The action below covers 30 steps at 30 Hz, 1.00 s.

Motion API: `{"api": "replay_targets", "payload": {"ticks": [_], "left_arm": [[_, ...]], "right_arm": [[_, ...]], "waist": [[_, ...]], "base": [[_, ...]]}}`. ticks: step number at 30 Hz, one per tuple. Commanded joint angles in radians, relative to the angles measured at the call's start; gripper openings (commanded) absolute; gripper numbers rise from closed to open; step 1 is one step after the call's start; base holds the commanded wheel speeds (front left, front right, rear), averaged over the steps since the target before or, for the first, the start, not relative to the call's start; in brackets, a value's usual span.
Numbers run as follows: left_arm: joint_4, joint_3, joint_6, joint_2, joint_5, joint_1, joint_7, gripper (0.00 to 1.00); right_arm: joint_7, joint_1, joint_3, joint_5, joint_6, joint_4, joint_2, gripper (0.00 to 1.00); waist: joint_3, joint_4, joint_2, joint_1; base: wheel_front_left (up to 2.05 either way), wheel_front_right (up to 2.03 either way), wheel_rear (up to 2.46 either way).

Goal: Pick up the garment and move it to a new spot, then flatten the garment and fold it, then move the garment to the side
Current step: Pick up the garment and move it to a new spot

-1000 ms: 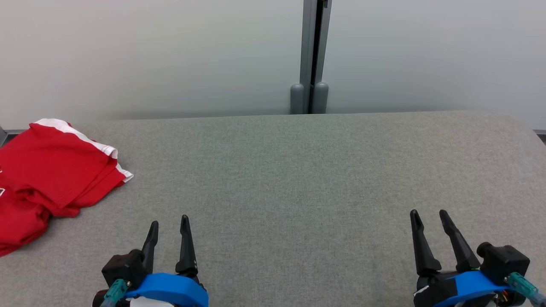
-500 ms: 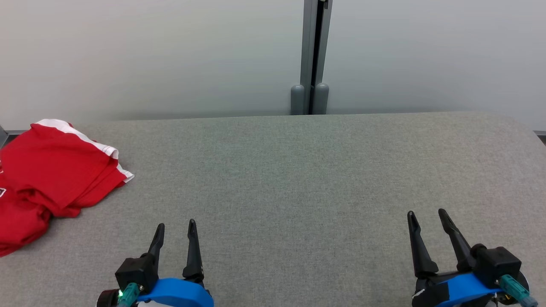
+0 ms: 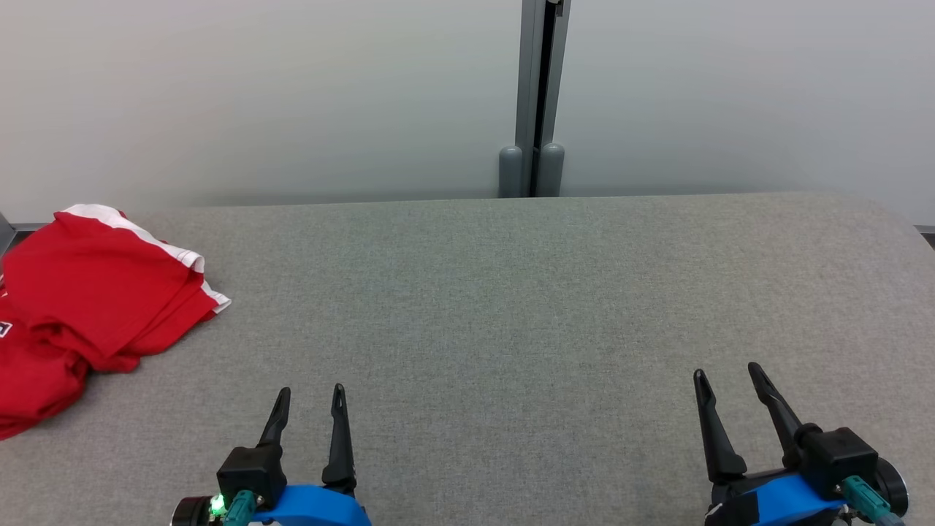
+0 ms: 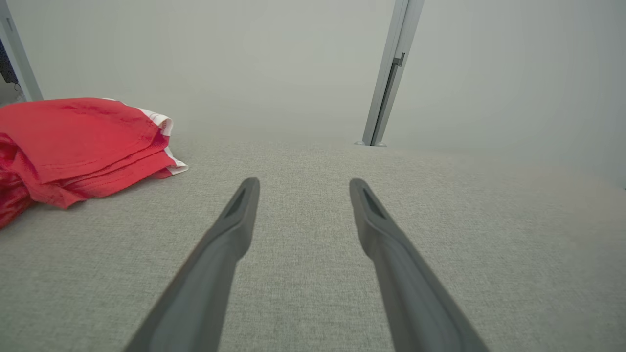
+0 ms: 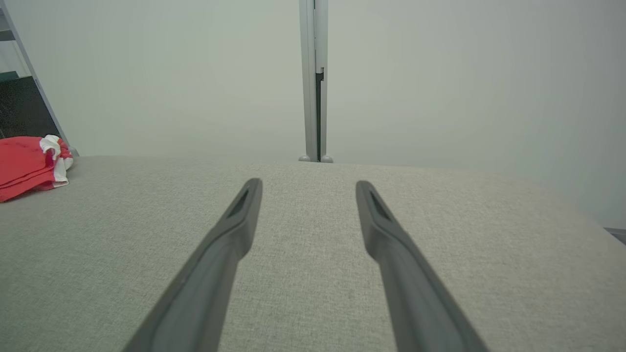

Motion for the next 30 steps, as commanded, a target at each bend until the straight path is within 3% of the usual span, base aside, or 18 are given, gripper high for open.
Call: {"api": "replay_targets", "payload": {"ticks": [1, 22, 30], "left_arm": [[0.003, -0.007, 0.004, 0.002, 0.02, -0.009, -0.009, 1.0], [0.016, -0.01, 0.002, 0.002, 0.026, -0.015, -0.014, 1.0], [0.006, -0.013, 0.005, 0.002, 0.029, -0.027, -0.014, 1.0]], "right_arm": [[-0.011, -0.01, -0.002, -0.021, 0.002, 0.005, -0.008, 1.0], [-0.015, -0.016, -0.011, -0.033, 0.003, 0.024, -0.008, 1.0], [-0.015, -0.011, -0.013, -0.03, 0.003, 0.011, -0.007, 1.0]], "waist": [[-0.001, 0.0, -0.0001, 0.0], [-0.003, 0.002, -0.0001, 0.0], [-0.004, 0.079, -0.0001, 0.0]], "base": [[0.0, 0.0, 0.0], [0.0, 0.0, 0.0], [0.0, 0.0, 0.0]]}}
